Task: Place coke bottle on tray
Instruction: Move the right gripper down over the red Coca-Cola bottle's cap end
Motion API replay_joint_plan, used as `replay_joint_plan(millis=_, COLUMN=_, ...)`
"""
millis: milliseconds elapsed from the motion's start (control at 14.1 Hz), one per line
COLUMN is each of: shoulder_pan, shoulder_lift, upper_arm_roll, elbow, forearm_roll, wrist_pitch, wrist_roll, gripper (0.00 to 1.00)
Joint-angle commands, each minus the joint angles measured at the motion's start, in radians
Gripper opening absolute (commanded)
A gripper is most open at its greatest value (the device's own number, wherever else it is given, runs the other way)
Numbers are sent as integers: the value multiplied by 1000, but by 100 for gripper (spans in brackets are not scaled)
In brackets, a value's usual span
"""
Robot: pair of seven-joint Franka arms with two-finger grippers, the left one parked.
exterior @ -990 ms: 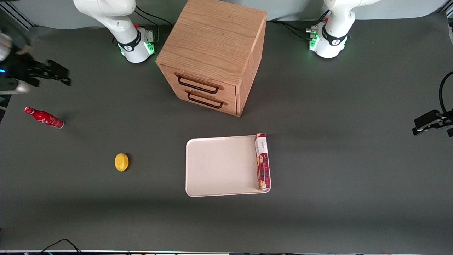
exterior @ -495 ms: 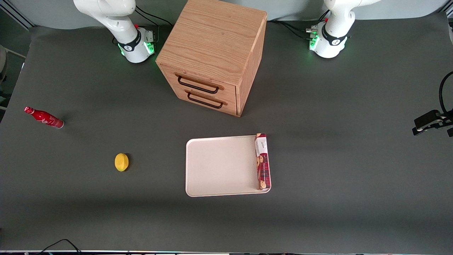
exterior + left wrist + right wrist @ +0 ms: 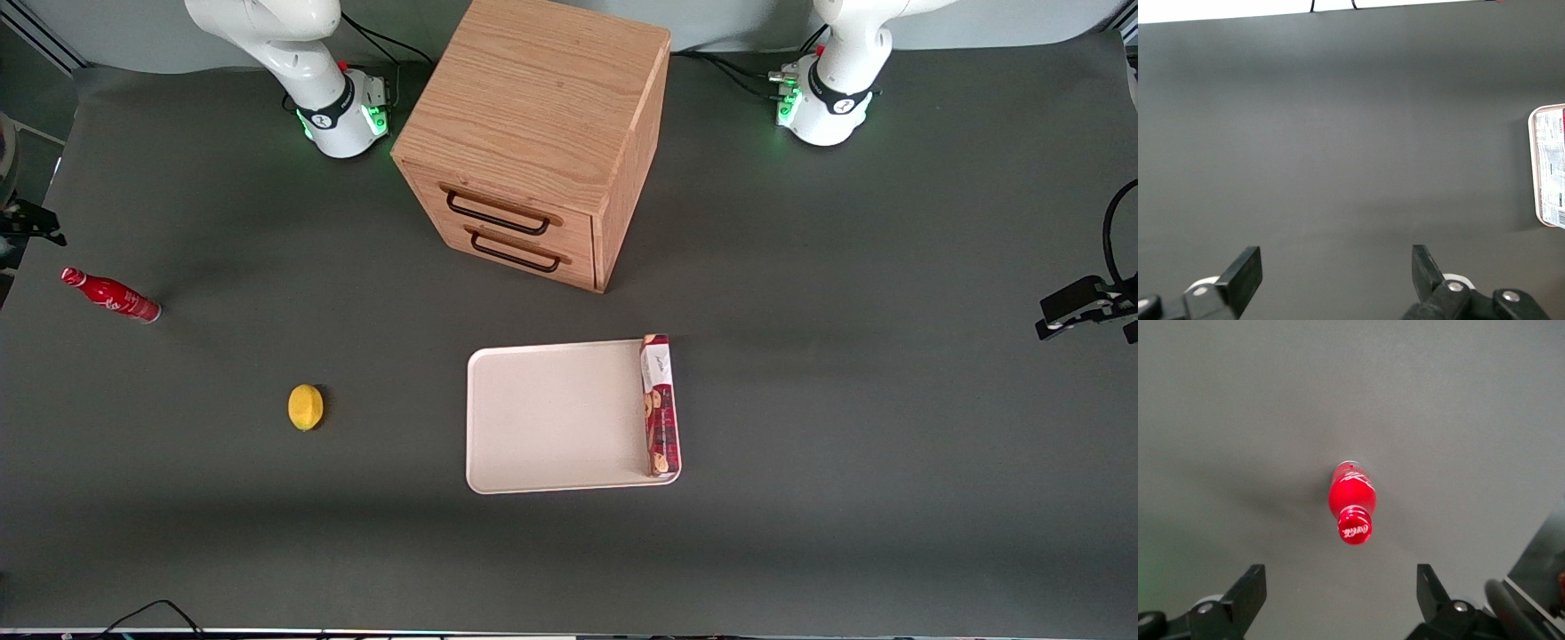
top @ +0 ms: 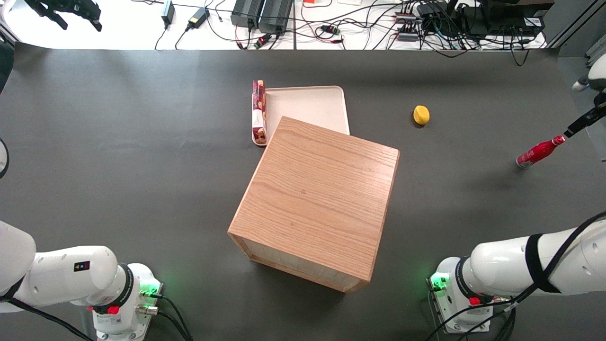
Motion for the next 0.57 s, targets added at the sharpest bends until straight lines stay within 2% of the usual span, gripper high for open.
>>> replay_joint_plan(millis=0, shoulder_pan=-15, shoulder_lift=43, upper_arm_roll=-29, elbow=-63, forearm_roll=91, wrist_pitch=121, wrist_roll=-144, gripper=98)
replay_joint_plan(millis=212, shoulder_pan=-17, shoulder_lift=122, upper_arm_roll=-36, elbow=-58, forearm_roll=233, wrist_pitch=182, wrist_roll=-273, gripper=90)
replay_joint_plan(millis=495, shoulder_pan=-9, shoulder_lift=131, upper_arm_roll=-37, elbow=-53, forearm_roll=247, wrist_pitch=184, wrist_roll=-296, gripper=66)
